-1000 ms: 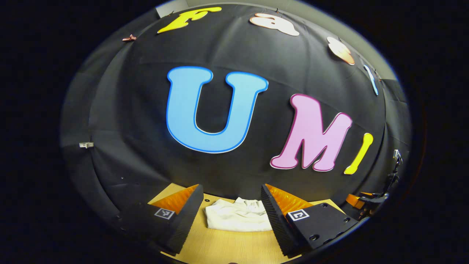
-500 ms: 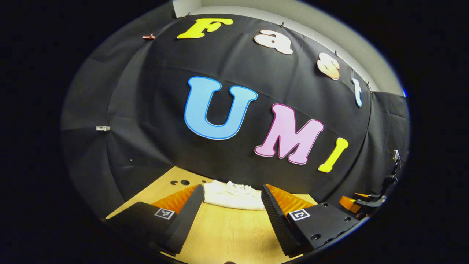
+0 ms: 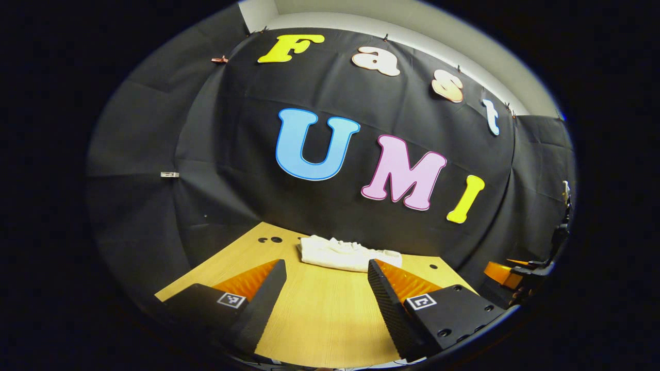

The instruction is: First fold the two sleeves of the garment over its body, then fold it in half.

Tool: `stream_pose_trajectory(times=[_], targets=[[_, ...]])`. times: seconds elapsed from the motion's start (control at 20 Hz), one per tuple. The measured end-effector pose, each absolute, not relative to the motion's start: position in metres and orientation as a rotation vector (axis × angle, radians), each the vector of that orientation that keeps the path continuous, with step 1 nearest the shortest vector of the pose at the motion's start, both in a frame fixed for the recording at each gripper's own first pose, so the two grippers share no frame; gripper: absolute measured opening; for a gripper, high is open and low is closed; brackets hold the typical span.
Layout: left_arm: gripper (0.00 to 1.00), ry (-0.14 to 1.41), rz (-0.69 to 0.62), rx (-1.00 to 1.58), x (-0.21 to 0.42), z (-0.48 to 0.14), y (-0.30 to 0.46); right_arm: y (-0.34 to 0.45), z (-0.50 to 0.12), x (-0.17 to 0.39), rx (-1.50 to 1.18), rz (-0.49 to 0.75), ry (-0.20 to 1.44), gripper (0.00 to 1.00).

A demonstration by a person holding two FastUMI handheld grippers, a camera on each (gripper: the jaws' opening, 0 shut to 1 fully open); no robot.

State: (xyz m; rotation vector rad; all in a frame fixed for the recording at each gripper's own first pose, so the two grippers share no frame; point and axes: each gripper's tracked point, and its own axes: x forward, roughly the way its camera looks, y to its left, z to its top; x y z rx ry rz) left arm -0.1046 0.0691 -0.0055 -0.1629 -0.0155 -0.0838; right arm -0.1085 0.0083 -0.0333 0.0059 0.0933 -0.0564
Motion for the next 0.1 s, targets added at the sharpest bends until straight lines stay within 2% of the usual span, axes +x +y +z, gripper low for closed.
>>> stream_pose_trajectory(times=[0.1], targets=[[0.97, 0.012, -0.123, -0.162, -0.1063, -0.0105, 0.0540, 0.0112, -0.0418, -0.1167, 0.023, -0.055, 0.105, 0.98]])
